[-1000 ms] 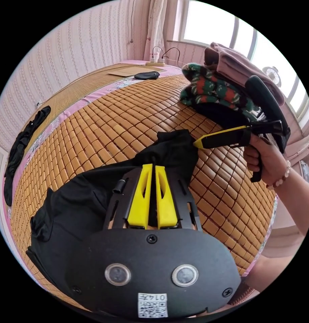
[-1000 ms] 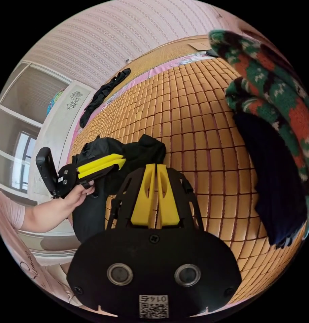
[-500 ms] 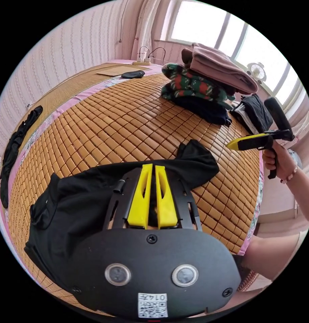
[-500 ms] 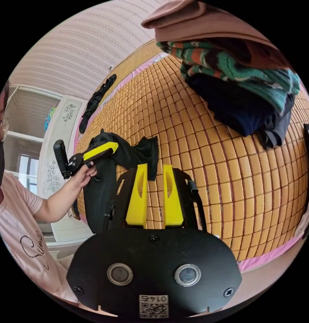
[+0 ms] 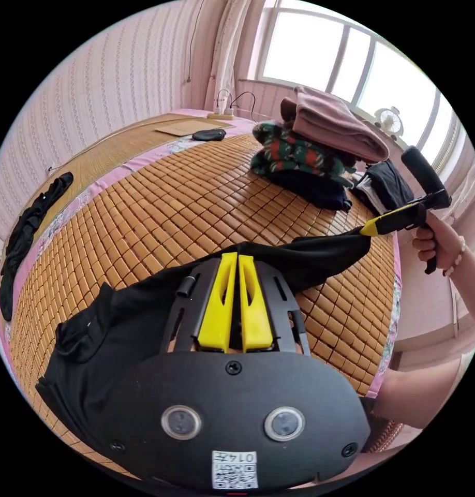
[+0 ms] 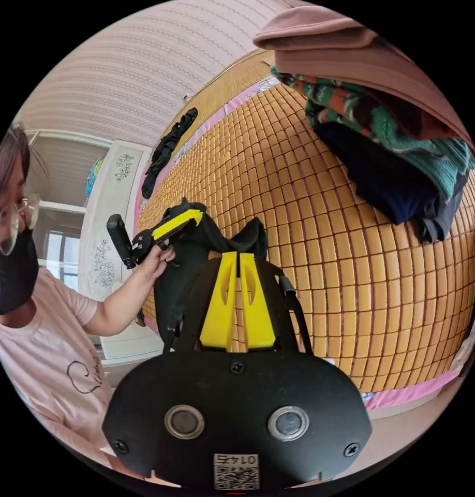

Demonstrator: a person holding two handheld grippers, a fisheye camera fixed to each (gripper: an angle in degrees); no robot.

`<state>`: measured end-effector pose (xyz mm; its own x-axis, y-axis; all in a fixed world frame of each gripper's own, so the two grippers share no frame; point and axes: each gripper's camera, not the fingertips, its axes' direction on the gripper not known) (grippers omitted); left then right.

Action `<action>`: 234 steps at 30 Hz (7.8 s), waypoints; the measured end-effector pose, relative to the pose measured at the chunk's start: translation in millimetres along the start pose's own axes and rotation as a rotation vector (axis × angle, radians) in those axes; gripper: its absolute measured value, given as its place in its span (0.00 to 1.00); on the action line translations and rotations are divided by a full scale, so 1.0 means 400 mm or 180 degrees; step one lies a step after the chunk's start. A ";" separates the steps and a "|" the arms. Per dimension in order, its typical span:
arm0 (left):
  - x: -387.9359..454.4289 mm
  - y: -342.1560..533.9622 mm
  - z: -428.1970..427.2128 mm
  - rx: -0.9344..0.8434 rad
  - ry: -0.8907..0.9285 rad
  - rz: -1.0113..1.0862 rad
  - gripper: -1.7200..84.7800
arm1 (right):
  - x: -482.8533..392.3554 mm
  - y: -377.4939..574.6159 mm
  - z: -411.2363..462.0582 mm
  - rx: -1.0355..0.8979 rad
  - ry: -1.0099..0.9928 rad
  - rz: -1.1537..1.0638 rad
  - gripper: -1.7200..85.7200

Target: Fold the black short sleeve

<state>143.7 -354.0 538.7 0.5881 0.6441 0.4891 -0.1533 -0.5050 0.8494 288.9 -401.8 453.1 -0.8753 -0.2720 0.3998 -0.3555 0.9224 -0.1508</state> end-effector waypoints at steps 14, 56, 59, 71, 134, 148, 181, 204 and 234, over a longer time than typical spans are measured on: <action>-0.160 -0.150 0.031 0.0103 -0.0796 -0.0548 0.07 | 0.102 -0.200 0.141 0.0563 0.0371 -0.0175 0.11; -0.865 -0.148 -0.333 -0.0472 -0.1141 -0.1157 0.10 | -0.337 -0.366 1.297 -0.0450 0.1120 -0.2016 0.04; -0.886 -0.174 -0.378 -0.0415 -0.0994 -0.1186 0.05 | -0.343 -0.367 1.339 -0.0548 0.1435 -0.2050 0.02; -0.946 -0.345 -0.549 -0.0411 -0.1091 -0.1506 0.01 | -0.330 -0.290 1.600 -0.0680 0.1389 -0.2444 0.09; -0.867 -0.762 -1.531 -0.0093 -0.0476 -0.2056 0.11 | -0.061 0.000 2.115 -0.0585 0.0755 -0.1914 0.10; -0.809 -0.704 -1.849 0.0507 -0.0612 -0.2078 0.01 | -0.226 -0.030 2.214 -0.0672 0.0307 -0.2699 0.02; -1.026 0.147 -2.034 0.0572 -0.0550 -0.4068 0.06 | -0.764 0.368 2.785 -0.1528 -0.0071 -0.3500 0.10; -1.052 0.213 -1.725 0.0014 -0.0878 -0.3402 0.01 | -0.955 0.216 2.725 -0.1822 0.0388 -0.3525 0.06; 0.072 -0.561 -0.739 -0.0333 0.0066 -0.0442 0.08 | 0.293 0.255 0.994 0.0208 0.1099 -0.0169 0.11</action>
<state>-39.8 -52.3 420.7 0.5930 0.7159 0.3686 -0.1542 -0.3483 0.9246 19.8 -448.5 125.2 -0.6967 -0.2000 0.6889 -0.4275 0.8870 -0.1748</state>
